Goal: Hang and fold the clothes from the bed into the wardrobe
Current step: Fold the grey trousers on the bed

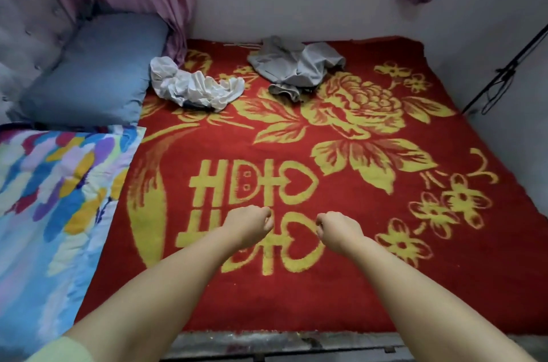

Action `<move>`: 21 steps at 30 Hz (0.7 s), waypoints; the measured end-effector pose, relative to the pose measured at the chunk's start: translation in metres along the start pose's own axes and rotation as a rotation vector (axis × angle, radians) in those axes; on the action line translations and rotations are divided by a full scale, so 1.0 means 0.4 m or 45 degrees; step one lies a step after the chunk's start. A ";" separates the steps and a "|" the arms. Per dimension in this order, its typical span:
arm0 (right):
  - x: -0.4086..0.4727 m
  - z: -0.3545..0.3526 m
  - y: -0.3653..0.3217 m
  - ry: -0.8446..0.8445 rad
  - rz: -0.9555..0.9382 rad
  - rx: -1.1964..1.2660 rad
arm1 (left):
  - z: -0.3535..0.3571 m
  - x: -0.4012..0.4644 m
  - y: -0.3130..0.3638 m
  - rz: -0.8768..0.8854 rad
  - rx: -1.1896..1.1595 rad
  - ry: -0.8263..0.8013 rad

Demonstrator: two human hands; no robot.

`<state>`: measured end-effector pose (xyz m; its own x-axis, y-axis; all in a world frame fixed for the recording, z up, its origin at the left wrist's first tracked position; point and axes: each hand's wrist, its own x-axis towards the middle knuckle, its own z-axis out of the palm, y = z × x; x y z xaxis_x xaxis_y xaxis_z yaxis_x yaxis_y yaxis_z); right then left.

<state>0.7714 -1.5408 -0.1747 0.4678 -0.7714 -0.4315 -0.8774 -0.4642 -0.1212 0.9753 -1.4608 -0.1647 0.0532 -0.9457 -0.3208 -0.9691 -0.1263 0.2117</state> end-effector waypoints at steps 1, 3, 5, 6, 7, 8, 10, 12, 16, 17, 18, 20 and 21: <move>0.039 0.002 0.026 -0.019 0.005 0.008 | 0.010 0.044 0.003 0.006 -0.011 -0.016; 0.141 0.009 0.083 -0.044 0.010 0.021 | 0.033 0.152 0.005 0.002 -0.038 -0.030; 0.272 0.012 0.145 -0.045 -0.005 0.033 | 0.057 0.284 0.008 -0.028 -0.068 -0.019; 0.345 0.016 0.174 -0.036 -0.006 0.039 | 0.068 0.359 0.009 -0.041 -0.070 -0.014; 0.411 0.024 0.197 -0.033 -0.015 0.045 | 0.080 0.427 0.010 -0.056 -0.081 -0.011; 0.462 0.033 0.211 -0.028 -0.019 0.050 | 0.092 0.480 0.012 -0.072 -0.098 0.004; 0.594 0.068 0.244 0.007 -0.016 0.068 | 0.132 0.614 0.015 -0.086 -0.136 0.044; 0.690 0.089 0.256 0.082 -0.014 0.073 | 0.154 0.702 0.020 -0.091 -0.179 0.105; 0.905 0.130 0.274 0.227 -0.047 0.057 | 0.213 0.878 -0.024 -0.128 -0.306 0.260; 0.979 0.148 0.288 0.259 -0.043 0.070 | 0.236 0.946 -0.047 -0.126 -0.307 0.285; 1.019 0.144 0.294 0.306 -0.040 0.087 | 0.233 0.982 -0.063 -0.131 -0.319 0.324; 1.109 0.167 0.322 0.361 -0.034 0.131 | 0.244 1.081 -0.094 -0.121 -0.321 0.380; 1.146 0.184 0.335 0.379 -0.043 0.128 | 0.247 1.129 -0.107 -0.107 -0.303 0.410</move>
<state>0.8602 -1.9246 -0.4544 0.4947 -0.8565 -0.1470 -0.8599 -0.4580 -0.2253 1.0169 -1.8531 -0.4099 0.2393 -0.9697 -0.0488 -0.8775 -0.2375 0.4166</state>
